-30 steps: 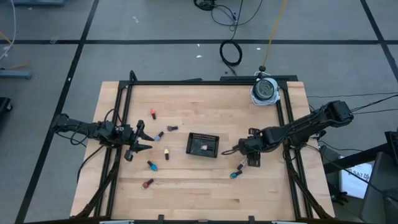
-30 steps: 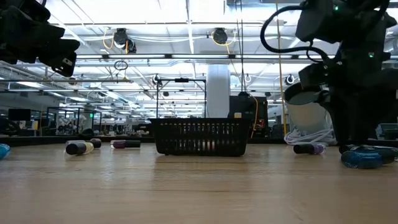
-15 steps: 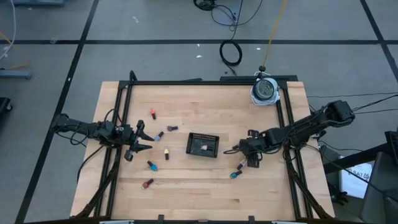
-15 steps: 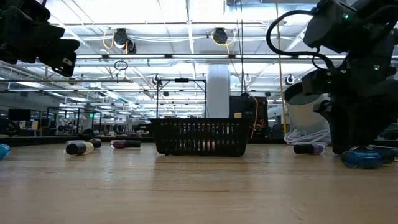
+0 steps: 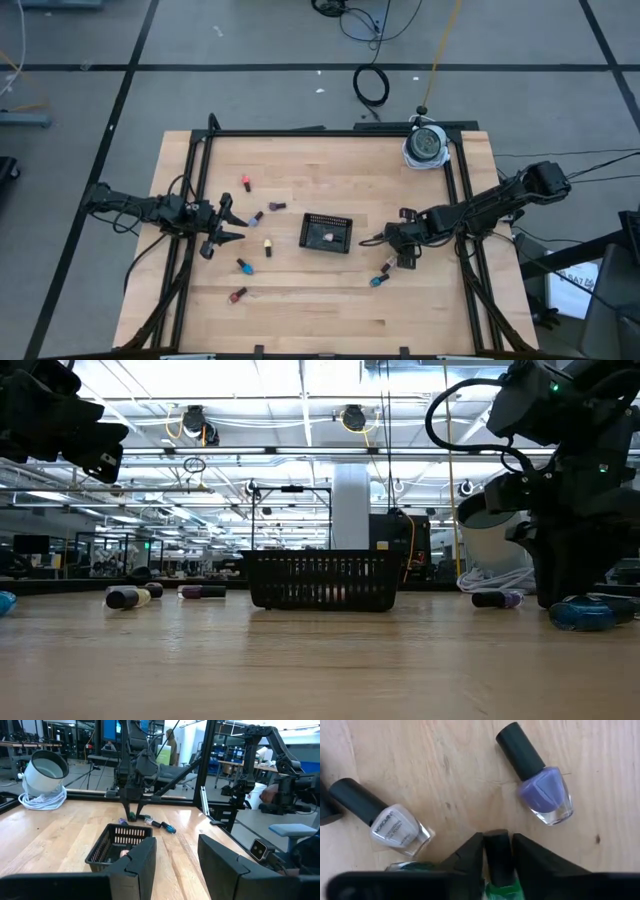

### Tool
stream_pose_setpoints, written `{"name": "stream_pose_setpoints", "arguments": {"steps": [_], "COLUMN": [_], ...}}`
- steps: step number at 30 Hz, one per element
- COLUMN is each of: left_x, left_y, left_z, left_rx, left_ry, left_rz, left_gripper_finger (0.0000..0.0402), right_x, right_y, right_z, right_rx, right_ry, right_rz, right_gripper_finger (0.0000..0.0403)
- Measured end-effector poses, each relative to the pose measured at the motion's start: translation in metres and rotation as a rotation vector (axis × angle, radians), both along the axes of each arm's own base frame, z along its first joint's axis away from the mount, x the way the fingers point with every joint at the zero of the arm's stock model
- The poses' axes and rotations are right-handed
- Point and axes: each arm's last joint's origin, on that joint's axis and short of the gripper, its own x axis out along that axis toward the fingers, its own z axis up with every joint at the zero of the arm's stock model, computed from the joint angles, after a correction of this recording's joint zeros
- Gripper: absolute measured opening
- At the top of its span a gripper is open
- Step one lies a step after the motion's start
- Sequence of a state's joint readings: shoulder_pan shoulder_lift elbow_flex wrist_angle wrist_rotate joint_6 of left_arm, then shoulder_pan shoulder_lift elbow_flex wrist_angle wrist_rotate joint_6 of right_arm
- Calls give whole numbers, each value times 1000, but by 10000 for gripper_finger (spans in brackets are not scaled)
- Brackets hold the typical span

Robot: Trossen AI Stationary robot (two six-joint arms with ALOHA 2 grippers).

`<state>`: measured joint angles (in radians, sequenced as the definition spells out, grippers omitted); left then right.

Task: Pick & Place Nail Polish
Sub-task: Put the green nail polish into the black bin

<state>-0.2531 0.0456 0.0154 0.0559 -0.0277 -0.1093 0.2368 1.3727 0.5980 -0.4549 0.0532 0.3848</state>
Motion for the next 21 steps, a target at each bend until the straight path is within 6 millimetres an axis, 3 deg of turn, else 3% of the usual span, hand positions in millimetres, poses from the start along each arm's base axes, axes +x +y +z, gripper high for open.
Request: {"name": "stream_pose_setpoints", "arguments": {"steps": [3,13,21], "left_x": [0,0,0], "left_y": [0,0,0], "left_z": [0,0,0], "left_rx": [0,0,0], "left_ry": [0,1,0], "left_rz": [0,0,0], "left_gripper_finger": [145,145,145], "right_x": [0,-4,-12], "right_y": [0,-2,-8], "right_z": [0,10,42], "right_rx": [0,-23,-102], "right_ry": [3,-47,-254], "right_rz": [3,-5,-49], "right_gripper_finger": [47,46,46]}}
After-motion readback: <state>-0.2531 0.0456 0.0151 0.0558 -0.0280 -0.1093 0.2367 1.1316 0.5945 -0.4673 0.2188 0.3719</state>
